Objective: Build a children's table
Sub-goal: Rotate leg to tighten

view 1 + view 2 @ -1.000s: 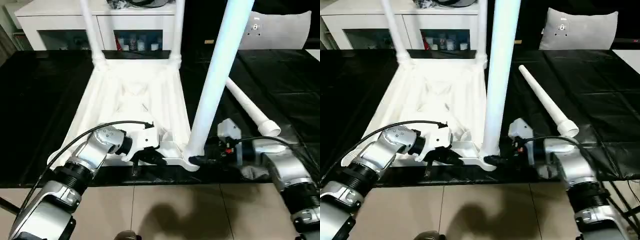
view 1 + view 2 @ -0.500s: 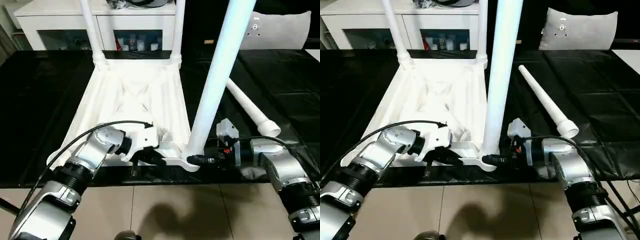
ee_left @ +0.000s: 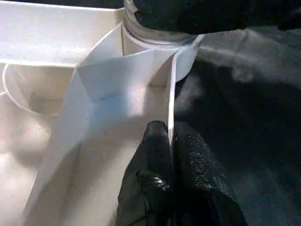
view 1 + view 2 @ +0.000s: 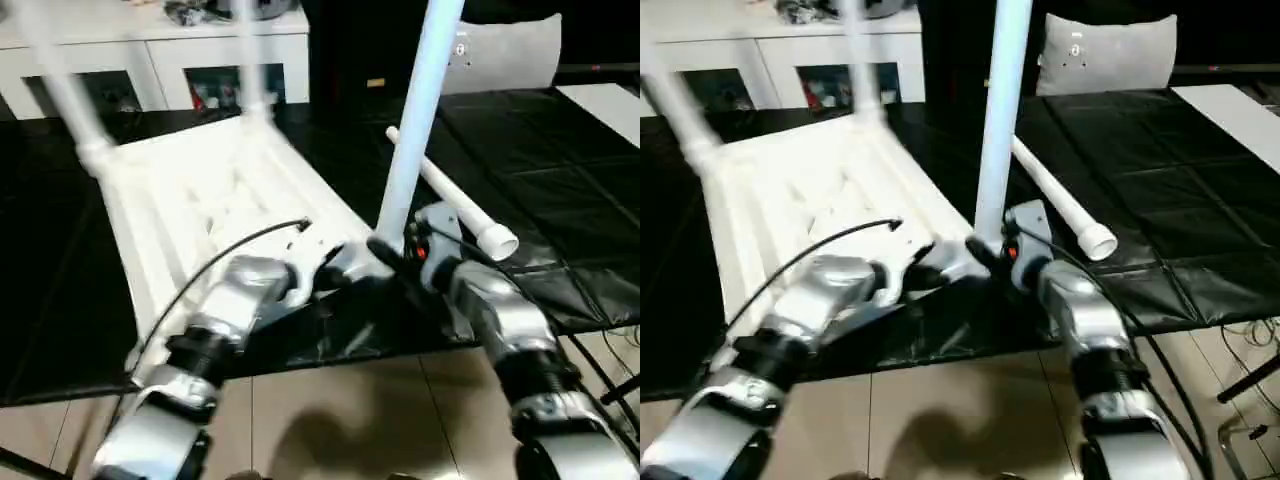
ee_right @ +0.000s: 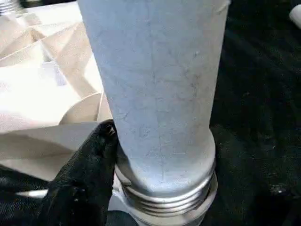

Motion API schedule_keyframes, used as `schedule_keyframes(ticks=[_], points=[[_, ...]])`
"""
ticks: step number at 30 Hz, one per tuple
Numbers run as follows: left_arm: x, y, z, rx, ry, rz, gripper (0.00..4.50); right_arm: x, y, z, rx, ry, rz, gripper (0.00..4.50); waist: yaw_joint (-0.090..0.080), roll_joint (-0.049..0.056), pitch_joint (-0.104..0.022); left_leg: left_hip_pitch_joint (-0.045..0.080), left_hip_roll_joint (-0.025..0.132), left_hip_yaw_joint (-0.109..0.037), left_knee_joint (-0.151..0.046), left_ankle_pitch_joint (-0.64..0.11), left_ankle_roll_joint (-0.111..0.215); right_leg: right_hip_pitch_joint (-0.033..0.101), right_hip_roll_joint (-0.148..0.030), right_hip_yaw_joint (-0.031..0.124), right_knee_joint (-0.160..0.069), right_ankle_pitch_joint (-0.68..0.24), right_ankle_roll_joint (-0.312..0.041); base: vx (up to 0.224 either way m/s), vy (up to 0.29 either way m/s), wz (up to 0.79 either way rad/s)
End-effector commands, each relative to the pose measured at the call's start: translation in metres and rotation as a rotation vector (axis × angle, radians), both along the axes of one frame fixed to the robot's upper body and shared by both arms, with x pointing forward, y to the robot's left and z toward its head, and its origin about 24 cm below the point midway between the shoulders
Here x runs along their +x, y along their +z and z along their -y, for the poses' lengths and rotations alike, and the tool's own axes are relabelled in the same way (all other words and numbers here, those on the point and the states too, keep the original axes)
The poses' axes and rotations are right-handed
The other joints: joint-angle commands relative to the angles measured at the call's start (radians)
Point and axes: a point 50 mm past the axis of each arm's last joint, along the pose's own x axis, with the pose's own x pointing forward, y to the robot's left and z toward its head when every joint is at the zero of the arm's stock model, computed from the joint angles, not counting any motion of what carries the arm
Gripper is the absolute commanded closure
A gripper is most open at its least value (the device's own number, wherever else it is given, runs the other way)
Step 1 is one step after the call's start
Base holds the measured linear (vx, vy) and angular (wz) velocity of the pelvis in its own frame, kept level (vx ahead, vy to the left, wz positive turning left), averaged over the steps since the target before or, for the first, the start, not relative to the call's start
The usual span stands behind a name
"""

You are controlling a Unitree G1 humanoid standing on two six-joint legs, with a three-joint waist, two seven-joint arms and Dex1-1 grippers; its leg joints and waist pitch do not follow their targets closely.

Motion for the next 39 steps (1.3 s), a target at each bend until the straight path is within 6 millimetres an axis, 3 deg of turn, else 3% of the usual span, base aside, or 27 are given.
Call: schedule_keyframes(ticks=[1,5,11,16,19,22,24,25,27,29,35,38,39], points=[[-0.003,0.009,0.015,-0.089,-0.035,0.034,4.5,-0.003,-0.008,-0.011,-0.002,0.033,-0.03,0.95,0.008,-0.02,-0.061,-0.002,0.041,-0.013,-0.059,-0.132,0.083,0.054,-0.068,0.043,-0.082,-0.185,-0.212,0.0,0.0,0.0],[-0.003,0.006,0.008,-0.047,-0.042,0.048,4.5,-0.005,-0.005,-0.009,-0.005,0.061,0.008,0.68,0.012,-0.015,-0.061,-0.002,0.043,-0.013,-0.059,-0.137,0.093,0.057,-0.069,0.042,-0.079,-0.171,-0.225,0.0,0.0,0.0],[-0.004,0.0,-0.009,0.013,-0.115,0.053,4.5,-0.016,0.003,0.01,0.004,0.181,0.084,0.08,0.016,-0.02,-0.058,0.001,0.045,-0.013,-0.062,-0.173,0.089,0.056,-0.07,0.044,-0.088,-0.234,-0.198,0.0,0.0,0.0],[-0.007,-0.002,-0.018,0.041,-0.209,0.059,4.5,-0.026,0.006,0.027,-0.048,0.305,0.101,0.08,0.025,-0.022,-0.055,0.001,0.046,-0.014,-0.065,-0.194,0.082,0.053,-0.071,0.045,-0.092,-0.286,-0.176,0.0,0.0,0.0],[-0.015,-0.004,-0.025,0.073,-0.359,0.053,4.5,-0.031,0.011,0.04,-0.105,0.407,0.097,0.08,0.029,-0.019,-0.056,0.001,0.048,-0.015,-0.063,-0.189,0.087,0.052,-0.072,0.045,-0.091,-0.271,-0.181,0.0,0.0,0.0],[-0.019,-0.004,-0.027,0.086,-0.428,0.05,4.5,-0.033,0.014,0.044,-0.12,0.455,0.103,0.08,0.033,-0.018,-0.06,0.003,0.05,-0.013,-0.06,-0.158,0.092,0.052,-0.07,0.046,-0.08,-0.194,-0.209,0.0,0.0,0.0],[-0.026,-0.004,-0.032,0.123,-0.548,0.035,4.5,-0.041,0.022,0.046,-0.112,0.586,0.105,0.08,0.038,-0.019,-0.061,0.001,0.051,-0.014,-0.059,-0.162,0.102,0.055,-0.072,0.044,-0.077,-0.179,-0.222,0.0,0.0,0.0],[-0.028,-0.005,-0.035,0.141,-0.586,0.029,4.5,-0.044,0.023,0.046,-0.116,0.638,0.101,0.08,0.041,-0.024,-0.059,0.001,0.054,-0.012,-0.06,-0.161,0.112,0.055,-0.07,0.044,-0.075,-0.17,-0.221,0.0,0.0,0.0],[-0.03,-0.005,-0.037,0.164,-0.629,0.026,4.5,-0.046,0.024,0.045,-0.127,0.695,0.092,0.08,0.047,-0.017,-0.059,0.004,0.057,-0.012,-0.06,-0.16,0.111,0.05,-0.071,0.044,-0.074,-0.172,-0.229,0.0,0.0,0.0],[-0.031,-0.006,-0.039,0.184,-0.665,0.023,4.5,-0.048,0.023,0.044,-0.132,0.742,0.081,0.35,0.055,-0.022,-0.057,0.007,0.058,-0.011,-0.062,-0.175,0.099,0.048,-0.072,0.046,-0.076,-0.195,-0.229,0.0,0.0,0.0],[-0.034,-0.006,-0.042,0.208,-0.721,0.013,4.5,-0.05,0.017,0.038,-0.138,0.819,0.036,0.87,0.065,-0.02,-0.057,0.01,0.059,-0.013,-0.065,-0.199,0.068,0.048,-0.076,0.047,-0.077,-0.233,-0.222,0.0,0.0,0.0],[-0.034,-0.006,-0.042,0.207,-0.726,0.014,4.5,-0.051,0.016,0.038,-0.133,0.834,0.024,1.05,0.071,-0.021,-0.059,0.009,0.059,-0.013,-0.063,-0.188,0.068,0.049,-0.076,0.048,-0.076,-0.222,-0.219,0.0,0.0,0.0],[-0.034,-0.006,-0.042,0.205,-0.728,0.015,4.5,-0.052,0.016,0.037,-0.128,0.842,0.02,1.05,0.07,-0.026,-0.059,0.008,0.059,-0.012,-0.063,-0.182,0.07,0.05,-0.075,0.048,-0.074,-0.213,-0.219,0.0,0.0,0.0]])
